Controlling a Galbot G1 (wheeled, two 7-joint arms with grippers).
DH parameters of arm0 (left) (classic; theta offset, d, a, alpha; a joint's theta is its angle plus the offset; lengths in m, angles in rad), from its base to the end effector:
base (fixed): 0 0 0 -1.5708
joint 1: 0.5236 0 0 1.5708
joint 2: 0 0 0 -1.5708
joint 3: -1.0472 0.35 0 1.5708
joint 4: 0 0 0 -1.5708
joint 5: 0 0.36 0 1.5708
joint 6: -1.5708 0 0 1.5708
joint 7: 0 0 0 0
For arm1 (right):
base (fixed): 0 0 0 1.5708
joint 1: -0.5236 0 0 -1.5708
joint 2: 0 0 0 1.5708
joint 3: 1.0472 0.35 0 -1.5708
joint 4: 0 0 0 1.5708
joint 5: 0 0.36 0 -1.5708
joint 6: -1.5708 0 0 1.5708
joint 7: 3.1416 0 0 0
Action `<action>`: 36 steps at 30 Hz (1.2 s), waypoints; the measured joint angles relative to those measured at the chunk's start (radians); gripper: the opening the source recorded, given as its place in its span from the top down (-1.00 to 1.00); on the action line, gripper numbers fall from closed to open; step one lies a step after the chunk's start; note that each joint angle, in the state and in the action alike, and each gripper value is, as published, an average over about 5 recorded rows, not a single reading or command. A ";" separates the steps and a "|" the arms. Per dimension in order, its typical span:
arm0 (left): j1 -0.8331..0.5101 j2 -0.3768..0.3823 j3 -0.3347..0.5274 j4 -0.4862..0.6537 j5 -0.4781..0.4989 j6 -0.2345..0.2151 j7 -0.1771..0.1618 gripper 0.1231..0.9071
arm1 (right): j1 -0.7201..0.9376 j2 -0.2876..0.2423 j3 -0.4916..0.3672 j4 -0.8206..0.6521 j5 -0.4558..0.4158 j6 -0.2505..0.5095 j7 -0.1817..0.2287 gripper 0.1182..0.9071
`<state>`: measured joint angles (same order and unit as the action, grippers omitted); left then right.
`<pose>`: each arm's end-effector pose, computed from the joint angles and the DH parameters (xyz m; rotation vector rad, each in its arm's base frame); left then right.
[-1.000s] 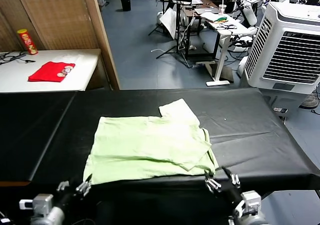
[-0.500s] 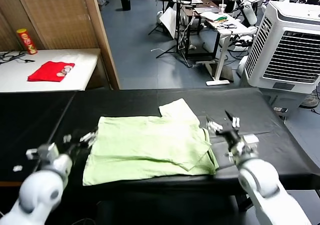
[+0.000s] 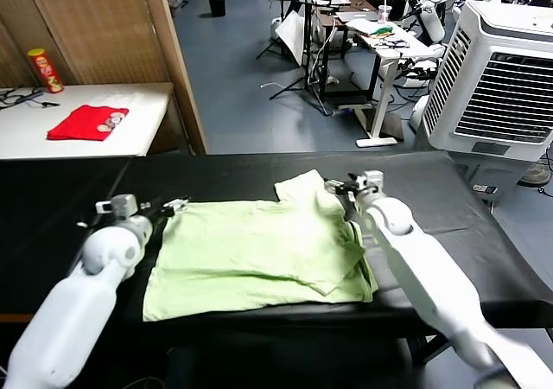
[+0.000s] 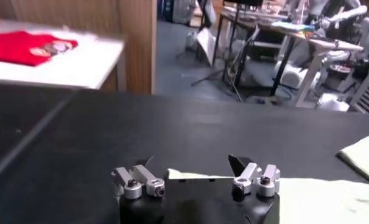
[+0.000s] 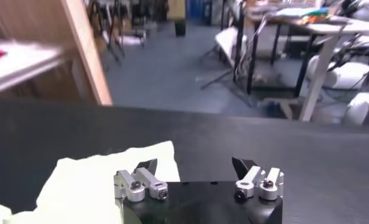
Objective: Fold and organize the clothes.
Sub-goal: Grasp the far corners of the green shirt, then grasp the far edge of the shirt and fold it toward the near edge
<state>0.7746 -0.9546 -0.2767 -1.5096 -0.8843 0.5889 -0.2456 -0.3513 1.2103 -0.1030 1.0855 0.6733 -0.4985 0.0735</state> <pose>0.4310 0.1433 -0.2475 0.0027 -2.5935 0.1501 0.5509 -0.0080 -0.2571 0.3433 -2.6064 0.0913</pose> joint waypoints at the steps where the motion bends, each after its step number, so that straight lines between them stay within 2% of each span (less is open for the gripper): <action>1: -0.008 -0.003 0.003 0.014 0.001 0.005 0.002 -0.72 | 0.010 0.008 -0.005 -0.016 -0.006 -0.002 -0.005 -0.72; 6: -0.031 -0.012 0.010 0.067 0.011 0.015 0.032 -0.72 | 0.044 0.050 -0.015 -0.087 -0.025 -0.003 -0.017 -0.71; 8: -0.037 -0.016 0.013 0.082 0.023 0.017 0.046 -0.72 | 0.048 0.063 -0.015 -0.108 -0.025 -0.005 -0.023 -0.62; 11: -0.040 -0.024 0.016 0.100 0.041 0.018 0.063 -0.72 | 0.048 0.074 -0.015 -0.121 -0.023 -0.012 -0.030 -0.31; 13: -0.038 -0.029 0.016 0.108 0.051 0.013 0.071 -0.68 | 0.045 0.077 -0.014 -0.124 -0.021 -0.014 -0.031 -0.02; 15: -0.037 -0.034 0.015 0.112 0.059 0.007 0.077 -0.53 | 0.040 0.080 -0.011 -0.126 -0.021 -0.011 -0.031 0.23; 19: -0.035 -0.040 0.013 0.111 0.066 -0.001 0.083 0.00 | 0.029 0.084 0.000 -0.126 -0.027 0.016 -0.030 0.78; 22: -0.035 -0.046 0.011 0.109 0.076 -0.007 0.087 0.42 | 0.014 0.085 0.012 -0.115 -0.033 0.058 -0.026 0.98; 24: -0.034 -0.051 0.010 0.105 0.086 -0.009 0.088 0.72 | 0.001 0.082 0.022 -0.099 -0.038 0.091 -0.022 0.99; 27: -0.028 -0.058 0.005 0.092 0.099 -0.016 0.087 0.96 | -0.024 0.070 0.040 -0.058 -0.056 0.149 -0.015 0.99; 31: -0.006 -0.056 -0.014 0.059 0.129 -0.036 0.087 0.99 | -0.075 0.035 0.067 0.036 -0.071 0.191 -0.015 0.99; 36: 0.063 -0.036 -0.058 -0.036 0.159 -0.051 0.089 0.99 | -0.180 -0.035 0.121 0.222 -0.073 0.168 0.006 0.99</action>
<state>0.8372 -0.9907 -0.3350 -1.5459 -0.7253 0.5380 -0.1561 -0.5315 1.1754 0.0181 1.3074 0.6005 -0.3304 0.0800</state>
